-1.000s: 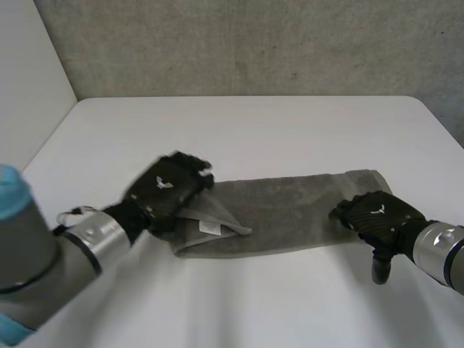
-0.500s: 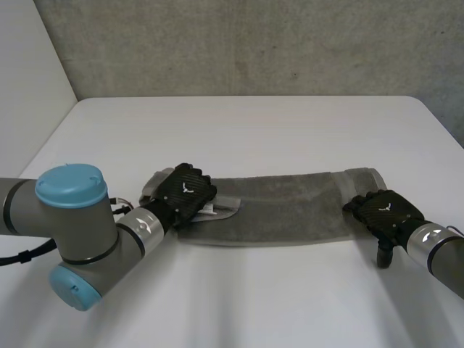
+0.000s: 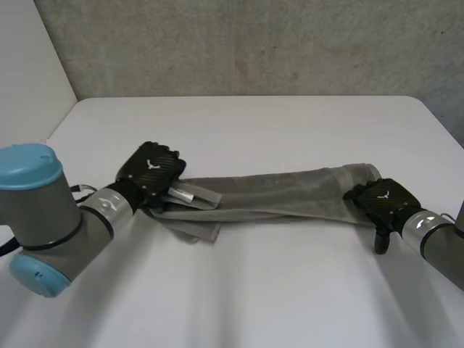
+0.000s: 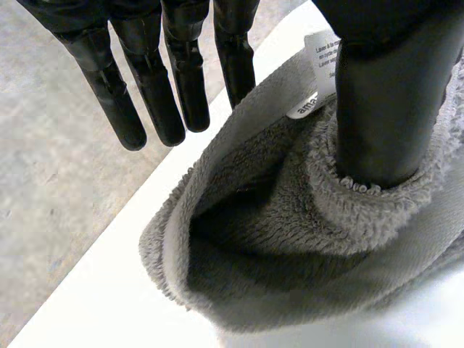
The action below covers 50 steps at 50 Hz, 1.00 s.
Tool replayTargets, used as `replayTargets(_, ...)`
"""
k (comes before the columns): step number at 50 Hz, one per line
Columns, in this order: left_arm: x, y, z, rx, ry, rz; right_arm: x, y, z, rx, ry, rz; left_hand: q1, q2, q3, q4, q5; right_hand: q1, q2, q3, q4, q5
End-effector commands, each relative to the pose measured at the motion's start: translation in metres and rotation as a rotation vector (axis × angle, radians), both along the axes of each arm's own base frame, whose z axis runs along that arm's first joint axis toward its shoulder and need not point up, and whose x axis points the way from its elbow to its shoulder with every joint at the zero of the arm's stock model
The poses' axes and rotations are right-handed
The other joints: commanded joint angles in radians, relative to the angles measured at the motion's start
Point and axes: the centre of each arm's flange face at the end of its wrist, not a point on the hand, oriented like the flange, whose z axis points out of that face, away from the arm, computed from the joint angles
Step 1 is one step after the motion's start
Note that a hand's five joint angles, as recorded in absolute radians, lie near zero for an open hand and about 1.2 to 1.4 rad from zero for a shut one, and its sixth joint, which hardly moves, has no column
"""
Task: Fold the towel.
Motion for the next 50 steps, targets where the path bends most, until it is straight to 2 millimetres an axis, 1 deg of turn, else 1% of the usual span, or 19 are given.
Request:
replayTargets(1, 0.015, -0.013, -0.005, 0.034, 0.023, 0.052, 0.0, -0.01, 0.004, -0.019, -0.021, -0.018, -0.016, -0.038, -0.037, -0.039, -0.012, 0.056, 0.062, 0.068, 0.067, 0.061)
replayTargets(7, 0.017, -0.013, -0.019, 0.076, 0.011, 0.057, 0.005, -0.018, 0.008, -0.036, -0.049, -0.019, -0.03, -0.053, -0.051, -0.054, -0.026, 0.059, 0.065, 0.071, 0.07, 0.064)
replayTargets(9, 0.018, -0.012, -0.022, 0.085, 0.01, 0.058, 0.01, -0.021, 0.008, -0.042, -0.048, -0.018, -0.059, -0.082, -0.081, -0.083, -0.056, 0.111, 0.117, 0.124, 0.122, 0.117)
replayTargets(18, 0.021, -0.013, -0.019, 0.08, 0.015, 0.072, 0.022, -0.021, 0.004, -0.042, -0.049, -0.002, -0.083, -0.106, -0.104, -0.107, -0.079, 0.261, 0.267, 0.274, 0.273, 0.267)
replayTargets(20, 0.021, -0.013, -0.017, 0.08, 0.018, 0.076, 0.026, -0.022, 0.006, -0.039, -0.073, -0.003, -0.153, -0.176, -0.174, -0.177, -0.149, 0.349, 0.355, 0.361, 0.36, 0.355)
replayTargets(27, 0.023, -0.009, -0.014, 0.101, 0.048, 0.089, 0.028, -0.025, 0.012, -0.03, -0.131, -0.026, -0.233, -0.255, -0.254, -0.256, -0.229, 0.381, 0.387, 0.394, 0.393, 0.387)
replayTargets(28, 0.024, -0.008, -0.012, 0.106, 0.057, 0.093, 0.029, -0.026, 0.013, -0.029, -0.142, -0.031, -0.268, -0.29, -0.289, -0.291, -0.264, 0.469, 0.475, 0.481, 0.48, 0.474)
replayTargets(29, 0.024, -0.008, -0.012, 0.106, 0.057, 0.093, 0.029, -0.026, 0.013, -0.029, -0.142, -0.031, -0.268, -0.291, -0.289, -0.292, -0.264, 0.47, 0.476, 0.482, 0.481, 0.475)
replayTargets(31, 0.024, -0.006, -0.009, 0.109, 0.066, 0.094, 0.03, -0.028, 0.014, -0.025, -0.165, -0.03, -0.3, -0.323, -0.322, -0.324, -0.297, 0.724, 0.73, 0.736, 0.735, 0.73)
replayTargets(34, 0.026, -0.004, -0.006, 0.115, 0.085, 0.098, 0.03, -0.028, 0.014, -0.021, -0.172, -0.032, -0.342, -0.364, -0.363, -0.365, -0.338, 0.798, 0.804, 0.811, 0.81, 0.804)
replayTargets(36, 0.032, -0.007, 0.0, 0.107, 0.101, 0.12, 0.03, -0.03, 0.016, -0.019, -0.185, -0.039, -0.342, -0.364, -0.363, -0.365, -0.338, 0.994, 1.0, 1.007, 1.006, 1.0)
replayTargets(37, 0.032, -0.007, 0.0, 0.107, 0.101, 0.12, 0.03, -0.03, 0.017, -0.019, -0.185, -0.039, -0.342, -0.364, -0.363, -0.365, -0.338, 0.995, 1.001, 1.008, 1.006, 1.001)
replayTargets(39, 0.036, -0.009, 0.003, 0.104, 0.109, 0.132, 0.026, -0.034, 0.026, -0.03, -0.218, -0.064, -0.344, -0.367, -0.366, -0.368, -0.341, 1.105, 1.111, 1.118, 1.117, 1.111)
replayTargets(40, 0.039, -0.009, 0.005, 0.102, 0.115, 0.138, 0.026, -0.034, 0.026, -0.03, -0.219, -0.064, -0.347, -0.37, -0.368, -0.371, -0.344, 1.106, 1.112, 1.118, 1.117, 1.111)
replayTargets(41, 0.041, -0.009, 0.007, 0.102, 0.118, 0.145, 0.025, -0.035, 0.035, -0.041, -0.245, -0.075, -0.353, -0.376, -0.374, -0.377, -0.349, 1.106, 1.112, 1.118, 1.117, 1.111)
replayTargets(42, 0.041, -0.009, 0.007, 0.102, 0.118, 0.145, 0.025, -0.035, 0.035, -0.042, -0.245, -0.075, -0.353, -0.376, -0.374, -0.377, -0.349, 1.106, 1.112, 1.118, 1.117, 1.111)
replayTargets(44, 0.044, -0.005, 0.007, 0.107, 0.119, 0.149, 0.025, -0.035, 0.055, -0.065, -0.29, -0.087, -0.359, -0.381, -0.38, -0.383, -0.355, 1.106, 1.112, 1.118, 1.117, 1.111)
replayTargets(47, 0.043, -0.002, 0.006, 0.113, 0.119, 0.14, 0.022, -0.034, 0.063, -0.054, -0.308, -0.098, -0.362, -0.384, -0.383, -0.386, -0.358, 1.106, 1.112, 1.118, 1.117, 1.111)
replayTargets(50, 0.042, 0.007, 0.001, 0.14, 0.12, 0.104, 0.021, -0.033, 0.062, -0.04, -0.305, -0.103, -0.362, -0.384, -0.383, -0.386, -0.358, 1.106, 1.112, 1.118, 1.117, 1.111)
